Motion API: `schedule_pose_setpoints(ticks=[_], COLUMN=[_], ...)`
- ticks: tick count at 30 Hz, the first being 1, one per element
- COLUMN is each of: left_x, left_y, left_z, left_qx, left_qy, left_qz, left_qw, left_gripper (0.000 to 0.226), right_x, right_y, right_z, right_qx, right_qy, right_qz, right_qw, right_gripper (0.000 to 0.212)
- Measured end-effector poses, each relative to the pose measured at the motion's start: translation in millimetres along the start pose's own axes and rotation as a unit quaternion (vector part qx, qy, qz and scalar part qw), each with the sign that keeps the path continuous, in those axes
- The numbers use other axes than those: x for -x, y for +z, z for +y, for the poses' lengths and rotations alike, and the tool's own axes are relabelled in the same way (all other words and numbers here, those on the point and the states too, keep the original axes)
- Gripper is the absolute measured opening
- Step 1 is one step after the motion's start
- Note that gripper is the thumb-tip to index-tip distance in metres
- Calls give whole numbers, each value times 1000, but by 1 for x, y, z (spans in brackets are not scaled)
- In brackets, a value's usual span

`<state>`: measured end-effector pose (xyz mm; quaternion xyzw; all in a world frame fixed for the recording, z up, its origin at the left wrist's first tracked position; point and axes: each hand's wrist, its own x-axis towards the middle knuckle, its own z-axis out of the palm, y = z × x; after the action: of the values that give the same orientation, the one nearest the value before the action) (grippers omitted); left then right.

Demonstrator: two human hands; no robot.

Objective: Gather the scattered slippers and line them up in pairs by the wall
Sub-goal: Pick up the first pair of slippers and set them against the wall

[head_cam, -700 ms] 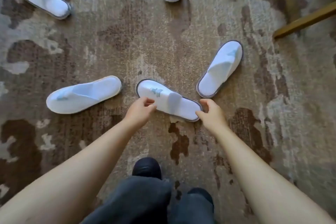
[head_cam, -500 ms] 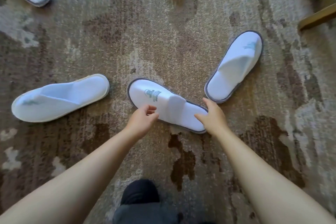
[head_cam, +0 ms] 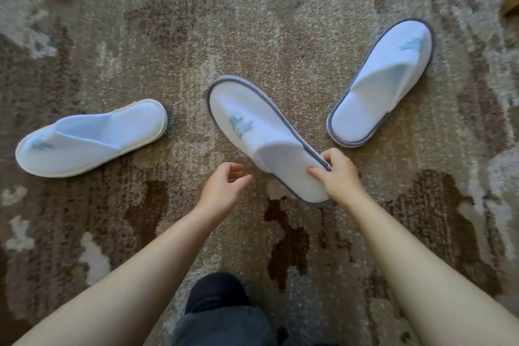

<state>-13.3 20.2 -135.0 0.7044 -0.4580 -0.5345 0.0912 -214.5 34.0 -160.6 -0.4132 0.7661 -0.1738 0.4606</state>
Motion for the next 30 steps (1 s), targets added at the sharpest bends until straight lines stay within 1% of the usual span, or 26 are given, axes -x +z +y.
schedule_pose_setpoints(ticks=[2,4,5,8,10,12,13,15,17,18,20,21,24,25,28,30], left_x=[0,-1,-3,-9,-13,-18,-21,-27,-31,-32,-34,-34,-37,-37,-38,-38], left_y=[7,14,18,29,37,44,46,47,44,41,33,29,20,18,17,17], left_z=[6,18,26,51,64,71,72,72,69,67,62,60,57,56,52,49], left_qx=[31,66,87,177,224,241,236,226,227,230,225,215,192,187,180,179], left_qy=[-2,1,-1,-6,6,22,28,32,29,29,39,46,60,62,69,69], left_qz=[8,-2,-14,-54,-55,-30,-19,-18,-22,-21,-17,-16,-16,-12,-2,-1], left_qw=[999,998,996,983,973,970,971,973,973,973,973,975,979,980,981,981], left_gripper=[39,47,49,43,45,44,41,40,40,40,39,38,36,36,37,36], right_x=[2,4,5,4,2,-2,-6,-13,-22,-28,-39,-45,-65,-70,-76,-76], right_y=[-5,-8,-10,-12,-14,-19,-23,-31,-40,-42,-43,-42,-34,-31,-27,-27], right_z=[-9,-21,-27,-38,-40,-35,-30,-17,-4,2,7,5,-2,-4,-5,-2], right_qx=[-100,-203,-241,-292,-299,-279,-254,-198,-156,-143,-128,-129,-142,-129,-29,-2], right_qy=[-3,5,9,3,0,-1,1,24,74,106,159,169,154,161,213,213], right_qz=[22,35,32,6,0,21,48,137,228,252,255,251,250,255,270,270], right_qw=[995,979,970,956,954,960,966,970,958,951,945,945,945,945,939,939], right_gripper=[17,15,17,21,16,10,14,29,44,53,70,76,91,95,102,105])
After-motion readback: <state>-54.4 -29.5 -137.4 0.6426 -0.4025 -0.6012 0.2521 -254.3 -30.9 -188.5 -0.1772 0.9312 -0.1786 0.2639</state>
